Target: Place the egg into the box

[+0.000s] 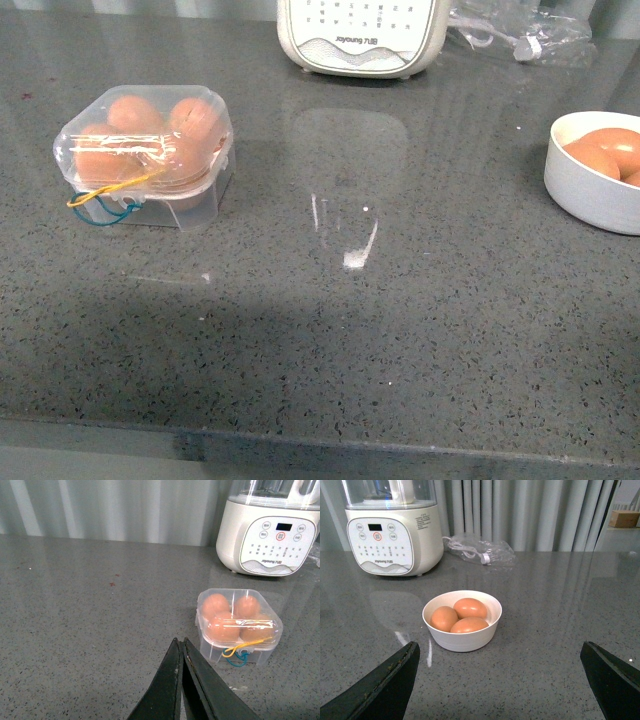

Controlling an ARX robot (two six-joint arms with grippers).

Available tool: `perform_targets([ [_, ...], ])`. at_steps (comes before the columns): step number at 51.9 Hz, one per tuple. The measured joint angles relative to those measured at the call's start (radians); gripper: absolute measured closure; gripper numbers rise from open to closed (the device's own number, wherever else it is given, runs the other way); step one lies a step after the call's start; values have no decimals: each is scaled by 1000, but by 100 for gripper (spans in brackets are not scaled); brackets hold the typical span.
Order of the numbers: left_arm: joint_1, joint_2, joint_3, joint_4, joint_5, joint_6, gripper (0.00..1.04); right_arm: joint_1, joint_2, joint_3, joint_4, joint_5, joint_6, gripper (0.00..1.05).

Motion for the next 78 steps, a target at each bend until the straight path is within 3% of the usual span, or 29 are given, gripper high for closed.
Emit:
perform_targets([
  [29,0,-169,0,-169,0,0,101,0,0,0,0,0,0,7],
  [35,0,-302,0,-330,0,0,101,0,0,0,0,1,0,7],
  [50,0,-334,0,-340,0,0,100,0,0,0,0,0,0,7],
  [73,0,-334,0,-340,0,0,7,0,0,0,0,0,0,7],
  [78,0,-334,0,-340,0,1,7,0,0,0,0,0,0,7],
])
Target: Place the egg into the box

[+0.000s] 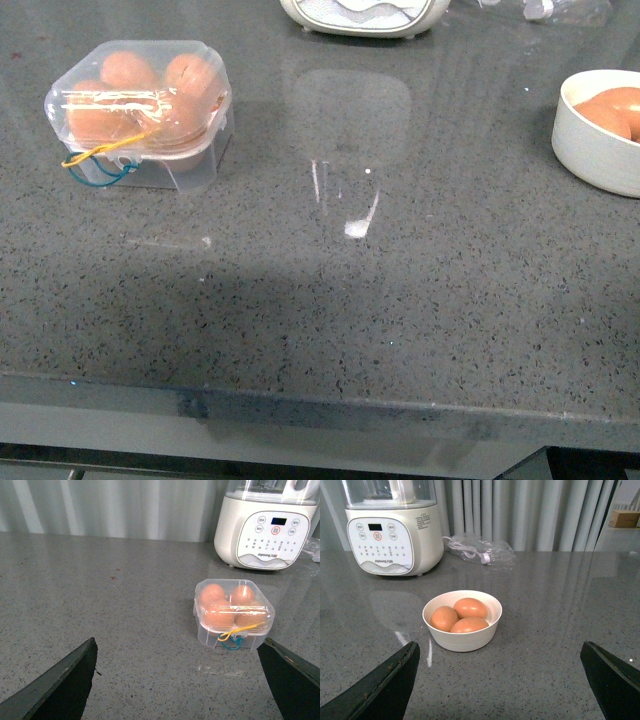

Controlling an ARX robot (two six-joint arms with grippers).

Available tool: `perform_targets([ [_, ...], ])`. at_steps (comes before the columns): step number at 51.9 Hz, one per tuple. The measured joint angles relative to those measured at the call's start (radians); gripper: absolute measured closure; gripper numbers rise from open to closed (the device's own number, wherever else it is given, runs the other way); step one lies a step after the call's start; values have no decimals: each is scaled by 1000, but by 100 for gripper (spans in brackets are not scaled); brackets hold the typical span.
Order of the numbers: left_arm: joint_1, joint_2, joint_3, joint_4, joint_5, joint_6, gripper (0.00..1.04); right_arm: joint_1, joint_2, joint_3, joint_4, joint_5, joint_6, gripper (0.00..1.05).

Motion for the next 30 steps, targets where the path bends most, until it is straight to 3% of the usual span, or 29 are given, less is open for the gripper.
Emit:
perform_targets([
  [30,0,0,0,0,0,0,7,0,0,0,0,0,0,7],
])
